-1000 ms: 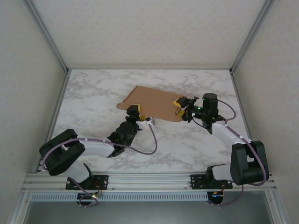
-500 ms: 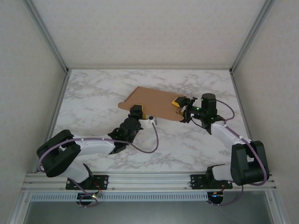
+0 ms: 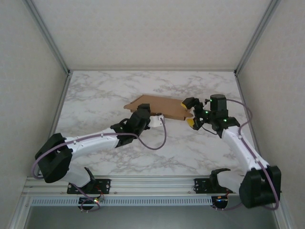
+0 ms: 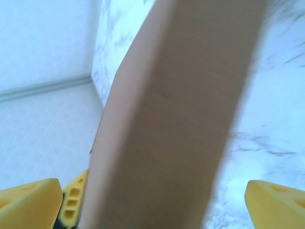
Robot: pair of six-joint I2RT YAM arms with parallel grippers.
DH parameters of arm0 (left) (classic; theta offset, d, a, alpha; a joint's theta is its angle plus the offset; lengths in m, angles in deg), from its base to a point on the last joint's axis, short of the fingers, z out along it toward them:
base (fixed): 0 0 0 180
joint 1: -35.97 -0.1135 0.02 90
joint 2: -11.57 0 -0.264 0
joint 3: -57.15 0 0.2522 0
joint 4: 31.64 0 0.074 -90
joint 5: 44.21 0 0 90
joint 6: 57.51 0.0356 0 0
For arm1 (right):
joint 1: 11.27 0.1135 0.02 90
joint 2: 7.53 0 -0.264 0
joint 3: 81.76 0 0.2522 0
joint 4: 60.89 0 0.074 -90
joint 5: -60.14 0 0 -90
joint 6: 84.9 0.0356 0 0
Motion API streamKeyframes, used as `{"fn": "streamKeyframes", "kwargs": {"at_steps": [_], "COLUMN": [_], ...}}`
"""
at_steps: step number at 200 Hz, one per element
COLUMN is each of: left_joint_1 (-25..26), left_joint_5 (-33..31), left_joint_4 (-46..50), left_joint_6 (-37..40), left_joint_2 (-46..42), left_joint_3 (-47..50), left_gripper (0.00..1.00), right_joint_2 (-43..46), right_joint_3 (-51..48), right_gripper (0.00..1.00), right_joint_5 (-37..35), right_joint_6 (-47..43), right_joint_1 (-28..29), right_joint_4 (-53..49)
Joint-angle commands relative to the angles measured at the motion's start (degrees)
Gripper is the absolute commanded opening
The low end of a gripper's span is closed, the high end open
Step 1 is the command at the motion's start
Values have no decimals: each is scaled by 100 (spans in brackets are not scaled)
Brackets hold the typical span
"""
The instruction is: Fold the paper box
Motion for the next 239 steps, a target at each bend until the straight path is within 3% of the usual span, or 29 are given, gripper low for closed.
{"fn": "streamKeyframes", "kwargs": {"at_steps": [1,45,108,125,177,207,239], "left_joint_1": [39,32,-21,-27,-328,-635,-831], "left_joint_5": [287,845,1539,1739,2305,2559,2728], "left_joint_4": [1536,3632,4211,4400,4502,4316,4218], "left_joint_6": [-661,-1154,-1387,-1447,-1723,-1832,-1896], "left_joint_2": [-82,356,703,767,1111,1265,1382], "left_joint_3": [-695,-2102,-2589,-2725,-2991,-3058,-3070], "left_gripper": [56,62,57,56,52,49,47], "right_joint_2": [430,980,830,821,308,-113,-602], "right_joint_3": [138,494,1195,1345,1692,1880,2213], "right_gripper": [99,99,99,96,72,53,41], "right_joint_5": [-1273,-2325,-2459,-2199,-286,-23,-132], "right_joint_6": [-313,-1145,-1859,-2031,-1485,-1273,-1278], "right_joint_1": [-86,-141,-181,-182,-165,-54,178], "right_joint_4": [-1241,-1924,-2317,-2208,-1520,-1251,-1176]}}
